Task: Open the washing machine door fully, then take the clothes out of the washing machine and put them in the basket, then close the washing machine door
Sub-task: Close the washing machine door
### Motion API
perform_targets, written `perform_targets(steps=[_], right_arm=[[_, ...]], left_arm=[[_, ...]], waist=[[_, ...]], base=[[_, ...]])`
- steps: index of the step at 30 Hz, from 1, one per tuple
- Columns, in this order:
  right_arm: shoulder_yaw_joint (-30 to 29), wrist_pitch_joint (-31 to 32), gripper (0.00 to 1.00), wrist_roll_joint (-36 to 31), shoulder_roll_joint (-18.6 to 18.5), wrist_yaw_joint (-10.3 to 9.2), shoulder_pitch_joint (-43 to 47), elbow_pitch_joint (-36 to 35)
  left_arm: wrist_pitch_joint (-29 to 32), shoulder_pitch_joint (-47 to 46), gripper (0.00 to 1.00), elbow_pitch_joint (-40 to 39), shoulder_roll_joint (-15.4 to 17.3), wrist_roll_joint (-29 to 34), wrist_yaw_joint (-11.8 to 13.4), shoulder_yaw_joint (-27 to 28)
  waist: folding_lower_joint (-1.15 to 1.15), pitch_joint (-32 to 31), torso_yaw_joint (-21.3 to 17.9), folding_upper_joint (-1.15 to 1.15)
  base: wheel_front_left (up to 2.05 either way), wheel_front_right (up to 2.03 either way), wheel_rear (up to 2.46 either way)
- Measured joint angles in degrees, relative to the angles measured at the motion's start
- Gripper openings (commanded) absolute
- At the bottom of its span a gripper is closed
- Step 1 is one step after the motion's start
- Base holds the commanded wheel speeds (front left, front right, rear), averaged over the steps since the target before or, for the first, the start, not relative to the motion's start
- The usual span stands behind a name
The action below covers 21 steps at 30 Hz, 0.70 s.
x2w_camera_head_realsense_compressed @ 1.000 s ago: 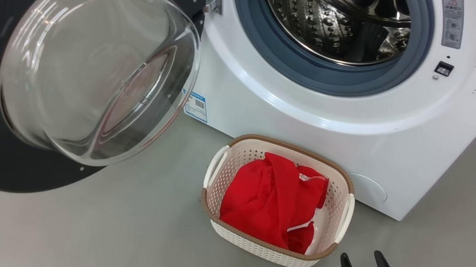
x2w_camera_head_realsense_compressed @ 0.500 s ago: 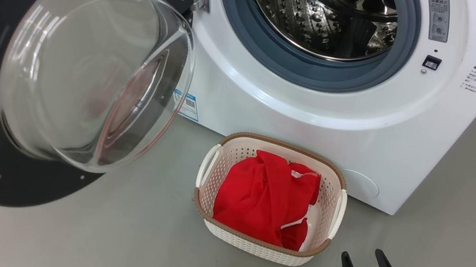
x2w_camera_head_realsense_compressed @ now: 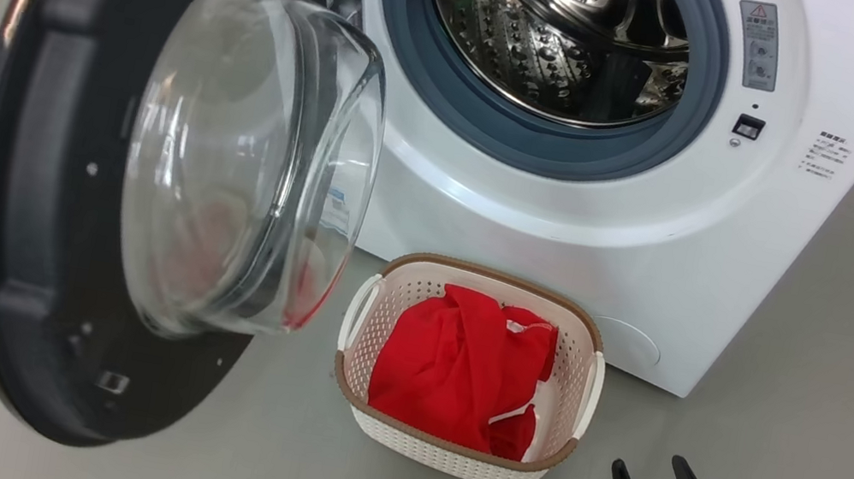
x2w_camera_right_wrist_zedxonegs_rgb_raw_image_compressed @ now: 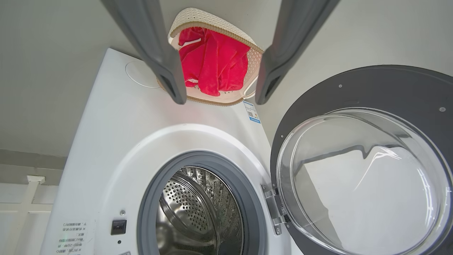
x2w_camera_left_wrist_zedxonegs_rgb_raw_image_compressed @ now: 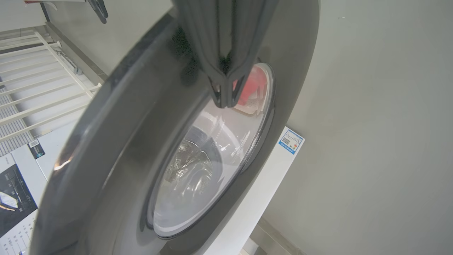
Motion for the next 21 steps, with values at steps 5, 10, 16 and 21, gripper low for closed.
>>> perform_targets(steps=[5, 10, 16, 21], right_arm=[[-0.13, 0.00, 1.00, 0.00, 0.03, 0.00, 0.51, -0.16], [-0.30, 0.00, 1.00, 0.00, 0.03, 0.00, 0.51, -0.24], [-0.59, 0.00, 1.00, 0.32, 0.04, 0.00, 0.48, -0.36], [-1.03, 0.00, 1.00, 0.38, 0.05, 0.00, 0.45, -0.53]], left_arm=[[-0.08, 0.89, 0.00, -5.79, 0.24, -1.22, 0.00, -2.16], [-1.43, 0.88, 0.00, -10.16, -0.19, -1.21, 0.01, -4.75], [-3.83, 0.67, 0.00, -13.46, -2.26, -1.22, 0.01, -7.75], [-6.03, -0.69, 0.00, -15.37, -4.20, -1.01, 0.01, -11.15]], waist=[[0.00, -0.04, -0.83, 0.00], [0.00, 0.09, -1.80, 0.00], [0.00, 0.31, -2.99, 0.00], [0.00, 0.61, -3.74, 0.00]], base=[[0.00, 0.00, 0.00], [0.00, 0.00, 0.00], [0.00, 0.00, 0.00], [0.00, 0.00, 0.00]])
